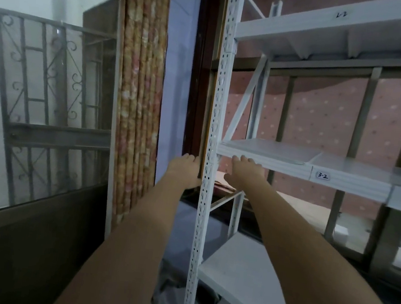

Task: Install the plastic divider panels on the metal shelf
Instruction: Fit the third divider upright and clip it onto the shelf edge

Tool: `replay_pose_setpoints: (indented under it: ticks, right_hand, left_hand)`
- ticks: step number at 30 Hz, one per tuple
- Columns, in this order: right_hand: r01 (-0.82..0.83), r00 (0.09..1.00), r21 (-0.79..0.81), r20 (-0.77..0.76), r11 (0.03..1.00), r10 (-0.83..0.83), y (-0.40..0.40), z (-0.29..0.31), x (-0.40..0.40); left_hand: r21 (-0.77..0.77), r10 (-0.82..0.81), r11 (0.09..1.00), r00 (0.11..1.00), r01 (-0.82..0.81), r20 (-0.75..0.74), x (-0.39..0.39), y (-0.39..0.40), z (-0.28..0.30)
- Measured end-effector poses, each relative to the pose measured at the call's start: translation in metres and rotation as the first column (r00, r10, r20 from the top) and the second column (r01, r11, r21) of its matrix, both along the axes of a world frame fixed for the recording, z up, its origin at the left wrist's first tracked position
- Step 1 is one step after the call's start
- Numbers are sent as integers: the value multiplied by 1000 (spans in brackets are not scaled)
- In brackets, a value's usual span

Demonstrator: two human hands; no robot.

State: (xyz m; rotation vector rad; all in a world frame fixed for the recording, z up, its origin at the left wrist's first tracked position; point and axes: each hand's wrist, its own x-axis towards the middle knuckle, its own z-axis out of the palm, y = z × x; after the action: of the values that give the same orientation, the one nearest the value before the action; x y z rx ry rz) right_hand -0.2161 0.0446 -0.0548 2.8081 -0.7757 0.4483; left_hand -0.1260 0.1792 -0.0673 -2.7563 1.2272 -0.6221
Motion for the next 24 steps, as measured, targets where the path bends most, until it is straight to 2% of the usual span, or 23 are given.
replay_pose_setpoints:
  ticks: [9, 19, 24]
  right_hand:
    - [50, 995, -2, 85, 999, -50, -98, 49, 69]
    - [209, 977, 20, -53, 978, -208, -185, 27, 116]
    - [289, 954, 68, -107, 955, -281, -204, 28, 124]
  left_hand:
    - [-81, -51, 995, 996, 57, 76, 76, -107, 62]
    - [-92, -133, 986, 990, 136, 39, 140, -196, 47]
    - [-96, -244, 965, 969, 246, 33, 157, -224, 57]
